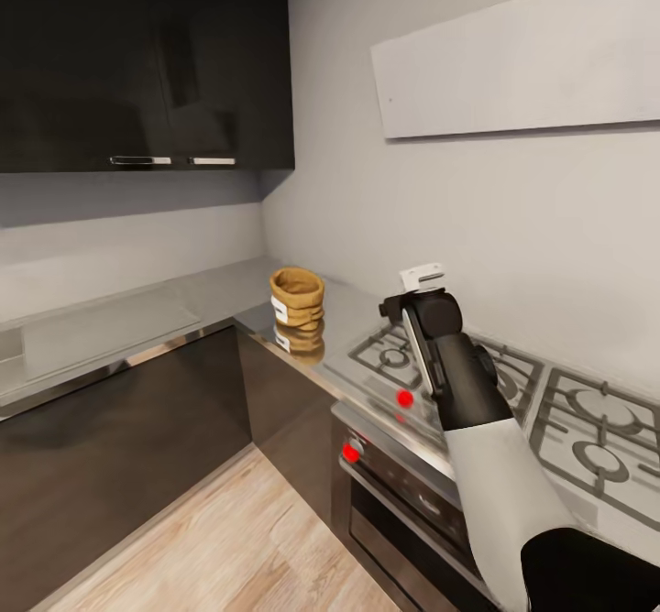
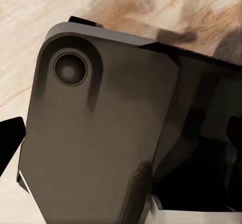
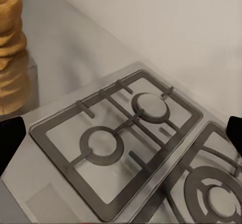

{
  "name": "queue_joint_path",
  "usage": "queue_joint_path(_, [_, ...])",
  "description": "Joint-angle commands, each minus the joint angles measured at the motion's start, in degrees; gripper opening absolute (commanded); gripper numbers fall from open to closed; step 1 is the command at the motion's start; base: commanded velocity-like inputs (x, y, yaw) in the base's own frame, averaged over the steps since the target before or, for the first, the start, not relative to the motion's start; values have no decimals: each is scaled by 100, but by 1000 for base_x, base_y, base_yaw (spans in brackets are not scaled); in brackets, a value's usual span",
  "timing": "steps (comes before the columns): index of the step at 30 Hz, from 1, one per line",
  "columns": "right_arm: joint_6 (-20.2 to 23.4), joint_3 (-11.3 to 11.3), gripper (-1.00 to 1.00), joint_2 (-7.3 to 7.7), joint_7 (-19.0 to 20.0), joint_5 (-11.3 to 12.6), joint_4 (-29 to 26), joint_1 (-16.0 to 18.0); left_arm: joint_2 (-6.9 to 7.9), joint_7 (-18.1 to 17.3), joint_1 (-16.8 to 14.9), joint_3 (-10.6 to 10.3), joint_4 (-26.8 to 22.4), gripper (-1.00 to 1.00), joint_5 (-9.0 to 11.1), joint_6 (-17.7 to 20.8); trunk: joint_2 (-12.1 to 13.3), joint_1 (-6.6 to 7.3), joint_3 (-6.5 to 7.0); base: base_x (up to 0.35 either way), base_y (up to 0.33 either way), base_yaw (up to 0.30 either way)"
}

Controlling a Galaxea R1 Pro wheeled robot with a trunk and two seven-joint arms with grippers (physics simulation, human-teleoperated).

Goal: In the kitchen, take the popcorn bag from the countertop, put it into the microwave, and heat it until the popcorn is cooked so the cooked popcorn ends up inside the bag.

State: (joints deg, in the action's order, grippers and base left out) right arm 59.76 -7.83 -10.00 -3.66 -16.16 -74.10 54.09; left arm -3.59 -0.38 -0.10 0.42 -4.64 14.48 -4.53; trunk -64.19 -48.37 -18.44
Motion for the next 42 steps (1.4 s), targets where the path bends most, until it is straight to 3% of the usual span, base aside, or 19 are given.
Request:
queue_joint_path(1, [24,-4,100,0,-38,25,-4,5,-1,-6,-3,0,-1,100,28,-13,-4,-4,-6,312,0,0])
queue_joint_path(12, [24,-1,100,0,-34,25,-57,5,7,-14,-4,-1,-1,100,23,-13,-4,-4,-6,320,12,0])
queue_joint_path(17, [24,1,100,0,-22,26,-401,5,8,-22,-2,-6,-1,100,11,-4,-4,-4,-6,312,168,0])
queue_joint_path(35, [24,-33,100,0,-12,42,-416,5,4,-23,-3,-6,-1,100,11,-4,-4,-4,-6,302,190,0])
queue_joint_path(42, [24,-35,100,0,-12,34,-420,5,1,-23,-4,-6,-1,100,11,-4,-4,-4,-6,67,43,0])
